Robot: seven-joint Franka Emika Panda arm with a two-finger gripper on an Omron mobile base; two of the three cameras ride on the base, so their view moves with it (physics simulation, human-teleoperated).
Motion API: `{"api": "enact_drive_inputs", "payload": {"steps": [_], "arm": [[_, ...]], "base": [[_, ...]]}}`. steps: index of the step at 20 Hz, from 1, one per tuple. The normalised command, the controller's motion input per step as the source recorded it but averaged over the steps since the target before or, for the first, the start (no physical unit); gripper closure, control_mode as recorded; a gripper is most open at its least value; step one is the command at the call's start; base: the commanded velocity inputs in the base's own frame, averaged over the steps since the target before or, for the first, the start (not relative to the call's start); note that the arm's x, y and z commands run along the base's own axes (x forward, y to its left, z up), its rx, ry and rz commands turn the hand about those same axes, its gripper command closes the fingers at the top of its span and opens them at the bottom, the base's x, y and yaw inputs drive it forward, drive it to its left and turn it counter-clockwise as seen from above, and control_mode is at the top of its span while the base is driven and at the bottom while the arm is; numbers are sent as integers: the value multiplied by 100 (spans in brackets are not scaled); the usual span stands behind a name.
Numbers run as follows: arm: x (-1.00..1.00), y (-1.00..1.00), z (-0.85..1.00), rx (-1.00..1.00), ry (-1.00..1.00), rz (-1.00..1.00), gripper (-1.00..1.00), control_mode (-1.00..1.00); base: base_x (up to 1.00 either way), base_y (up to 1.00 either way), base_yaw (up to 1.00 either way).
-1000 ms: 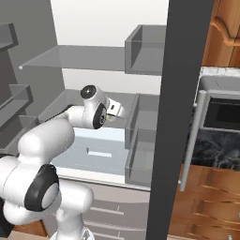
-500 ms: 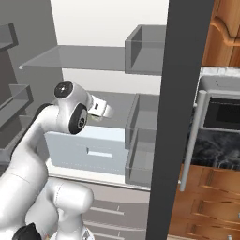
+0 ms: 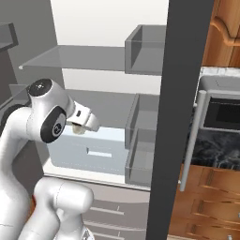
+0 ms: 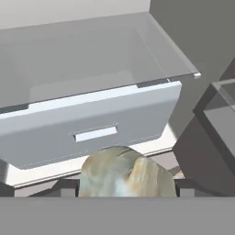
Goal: Grab the lime and garlic from the fridge, place them in the blender, close the lid, and turn on the blender to create a marinade.
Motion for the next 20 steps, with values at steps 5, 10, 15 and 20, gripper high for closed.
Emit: {"api": "enact_drive_inputs", "payload": {"steps": [5,10,15,20], "arm": [[-100,36,-2,1,2,3,100,-100],[-74,37,-21,0,3,1,100,-100],[-14,20,-9,3,6,0,100,-100],[-55,0,0,8,0,0,100,100]], "base": [[0,0,0],[0,0,0],[0,0,0],[-40,2,0]]}}
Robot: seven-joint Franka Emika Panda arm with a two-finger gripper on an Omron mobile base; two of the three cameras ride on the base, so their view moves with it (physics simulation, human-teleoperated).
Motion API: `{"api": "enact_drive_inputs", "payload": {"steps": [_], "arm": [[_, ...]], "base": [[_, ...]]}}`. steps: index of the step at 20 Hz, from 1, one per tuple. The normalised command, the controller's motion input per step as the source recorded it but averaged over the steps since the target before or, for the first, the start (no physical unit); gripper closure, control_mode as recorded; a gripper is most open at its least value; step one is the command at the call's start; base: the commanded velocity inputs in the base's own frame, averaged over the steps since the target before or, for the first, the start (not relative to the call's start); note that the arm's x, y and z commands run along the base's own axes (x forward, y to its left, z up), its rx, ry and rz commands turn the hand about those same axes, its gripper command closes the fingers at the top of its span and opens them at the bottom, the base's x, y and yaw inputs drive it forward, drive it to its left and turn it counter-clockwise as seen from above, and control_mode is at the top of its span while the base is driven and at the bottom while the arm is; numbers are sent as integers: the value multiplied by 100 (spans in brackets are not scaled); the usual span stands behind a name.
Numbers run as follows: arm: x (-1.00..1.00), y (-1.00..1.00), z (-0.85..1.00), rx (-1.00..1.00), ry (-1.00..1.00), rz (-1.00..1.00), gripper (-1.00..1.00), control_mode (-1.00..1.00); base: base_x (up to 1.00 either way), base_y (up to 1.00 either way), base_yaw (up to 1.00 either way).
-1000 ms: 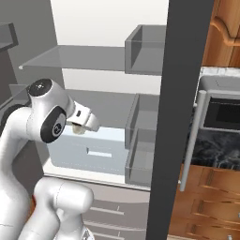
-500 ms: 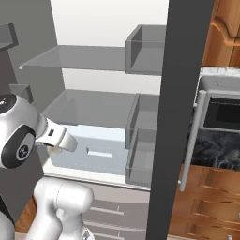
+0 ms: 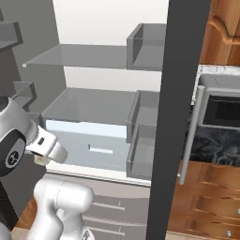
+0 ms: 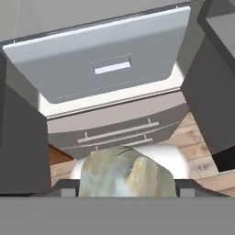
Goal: Grab the lime and garlic from the fridge, place them in the blender, close the lid, and turn on the blender to create a marinade.
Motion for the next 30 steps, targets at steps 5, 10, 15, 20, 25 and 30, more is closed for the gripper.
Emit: {"api": "enact_drive_inputs", "payload": {"steps": [5,10,15,20,25,30], "arm": [[0,0,0,0,0,0,100,100],[0,0,0,0,0,0,100,100],[0,0,0,0,0,0,100,100],[0,0,0,0,0,0,100,100],[0,0,0,0,0,0,100,100],[0,0,0,0,0,0,100,100]], "base": [[-100,9,0],[-100,-9,-16],[-100,-49,-42],[-51,-90,-51],[19,-100,-37],[74,-100,-8]]}}
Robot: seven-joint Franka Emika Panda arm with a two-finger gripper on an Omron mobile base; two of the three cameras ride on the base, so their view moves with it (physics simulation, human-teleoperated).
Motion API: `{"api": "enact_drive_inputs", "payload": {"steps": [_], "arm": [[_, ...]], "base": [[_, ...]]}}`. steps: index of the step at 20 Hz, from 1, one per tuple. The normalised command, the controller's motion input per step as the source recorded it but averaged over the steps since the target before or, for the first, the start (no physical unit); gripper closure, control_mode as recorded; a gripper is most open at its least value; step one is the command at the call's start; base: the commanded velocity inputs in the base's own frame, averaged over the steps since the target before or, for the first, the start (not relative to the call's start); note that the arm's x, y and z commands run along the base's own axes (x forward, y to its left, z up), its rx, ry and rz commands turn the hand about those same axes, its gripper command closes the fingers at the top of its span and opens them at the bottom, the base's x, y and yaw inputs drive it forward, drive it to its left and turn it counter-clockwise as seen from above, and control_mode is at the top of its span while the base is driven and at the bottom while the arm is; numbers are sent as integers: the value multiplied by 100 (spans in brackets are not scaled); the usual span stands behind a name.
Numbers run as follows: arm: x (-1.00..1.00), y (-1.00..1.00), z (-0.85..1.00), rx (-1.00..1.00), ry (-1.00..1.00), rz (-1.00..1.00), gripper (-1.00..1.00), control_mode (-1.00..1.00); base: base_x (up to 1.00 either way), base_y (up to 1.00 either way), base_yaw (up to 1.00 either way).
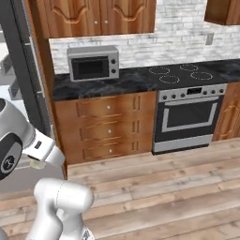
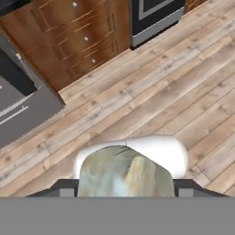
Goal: Grab the lime and garlic from the fridge, place them in the blender, close the lid, and turn on the blender to create a marinade.
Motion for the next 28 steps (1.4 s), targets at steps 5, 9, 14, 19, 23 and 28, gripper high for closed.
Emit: {"api": "enact_drive_inputs", "payload": {"steps": [5,9,14,19,23,28], "arm": [[0,0,0,0,0,0,100,100],[0,0,0,0,0,0,100,100],[0,0,0,0,0,0,100,100],[0,0,0,0,0,0,100,100],[0,0,0,0,0,0,100,100],[0,0,0,0,0,0,100,100]], "base": [[83,-100,0],[62,-100,0],[48,-100,0],[45,-100,0],[47,-100,0],[60,-100,11]]}}
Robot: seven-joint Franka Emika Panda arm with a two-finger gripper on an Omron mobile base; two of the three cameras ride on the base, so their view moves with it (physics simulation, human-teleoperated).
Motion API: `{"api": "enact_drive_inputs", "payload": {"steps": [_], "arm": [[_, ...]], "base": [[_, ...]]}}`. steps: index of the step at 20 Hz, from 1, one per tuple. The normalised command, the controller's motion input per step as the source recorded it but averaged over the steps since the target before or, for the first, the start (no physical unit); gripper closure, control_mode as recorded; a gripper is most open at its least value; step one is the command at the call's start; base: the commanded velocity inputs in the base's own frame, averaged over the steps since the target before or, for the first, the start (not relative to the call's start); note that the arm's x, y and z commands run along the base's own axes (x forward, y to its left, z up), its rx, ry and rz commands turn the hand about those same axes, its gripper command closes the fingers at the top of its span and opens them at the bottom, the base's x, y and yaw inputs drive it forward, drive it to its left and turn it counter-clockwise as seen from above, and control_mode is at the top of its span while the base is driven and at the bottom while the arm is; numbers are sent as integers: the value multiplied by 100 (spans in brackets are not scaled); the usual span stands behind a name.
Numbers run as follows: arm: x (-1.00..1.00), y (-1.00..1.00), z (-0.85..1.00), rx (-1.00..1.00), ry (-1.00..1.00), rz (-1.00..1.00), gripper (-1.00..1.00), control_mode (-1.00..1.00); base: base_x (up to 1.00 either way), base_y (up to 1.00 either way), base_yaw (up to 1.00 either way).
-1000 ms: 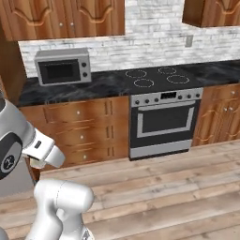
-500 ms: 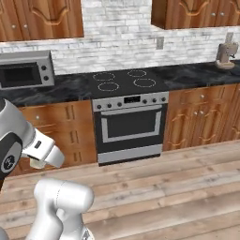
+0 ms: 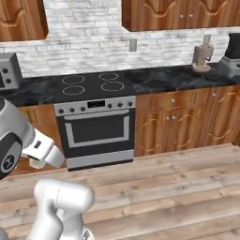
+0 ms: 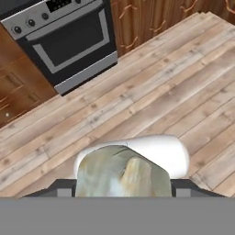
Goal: Grab the lime and garlic from the fridge, place them in the blender, close the lid, and turn on the blender to create a marinade.
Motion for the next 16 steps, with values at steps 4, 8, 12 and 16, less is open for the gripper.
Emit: {"api": "enact_drive_inputs", "payload": {"steps": [4,8,12,16], "arm": [[0,0,0,0,0,0,100,100],[0,0,0,0,0,0,100,100],[0,0,0,0,0,0,100,100],[0,0,0,0,0,0,100,100]], "base": [[86,-90,30],[93,-90,32],[94,-94,30],[89,-100,27]]}}
